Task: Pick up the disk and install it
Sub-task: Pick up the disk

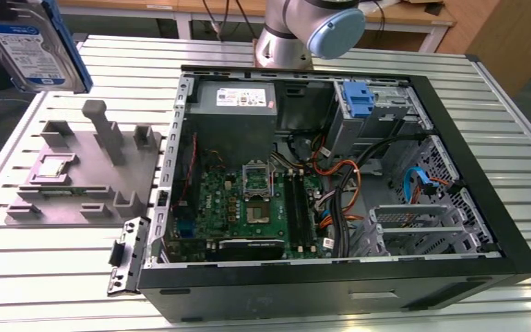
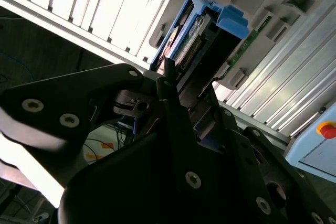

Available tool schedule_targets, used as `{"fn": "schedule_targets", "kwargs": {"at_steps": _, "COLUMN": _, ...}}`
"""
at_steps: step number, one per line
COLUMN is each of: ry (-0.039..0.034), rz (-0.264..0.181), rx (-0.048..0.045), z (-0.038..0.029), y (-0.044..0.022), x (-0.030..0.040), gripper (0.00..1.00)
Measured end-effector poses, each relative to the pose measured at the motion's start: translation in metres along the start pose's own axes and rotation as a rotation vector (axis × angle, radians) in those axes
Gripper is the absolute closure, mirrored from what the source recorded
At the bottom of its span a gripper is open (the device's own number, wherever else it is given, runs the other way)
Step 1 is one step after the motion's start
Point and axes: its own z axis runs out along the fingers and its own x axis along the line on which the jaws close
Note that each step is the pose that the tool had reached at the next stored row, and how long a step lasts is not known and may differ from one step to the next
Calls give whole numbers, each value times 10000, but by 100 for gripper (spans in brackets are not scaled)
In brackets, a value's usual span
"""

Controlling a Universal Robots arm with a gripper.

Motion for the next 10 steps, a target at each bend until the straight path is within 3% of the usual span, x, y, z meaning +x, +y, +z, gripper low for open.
{"fn": "schedule_targets", "kwargs": {"at_steps": 10, "ry": 0, "rz": 0, "rx": 0, "z": -141, "y": 6, "x": -8, "gripper": 65}}
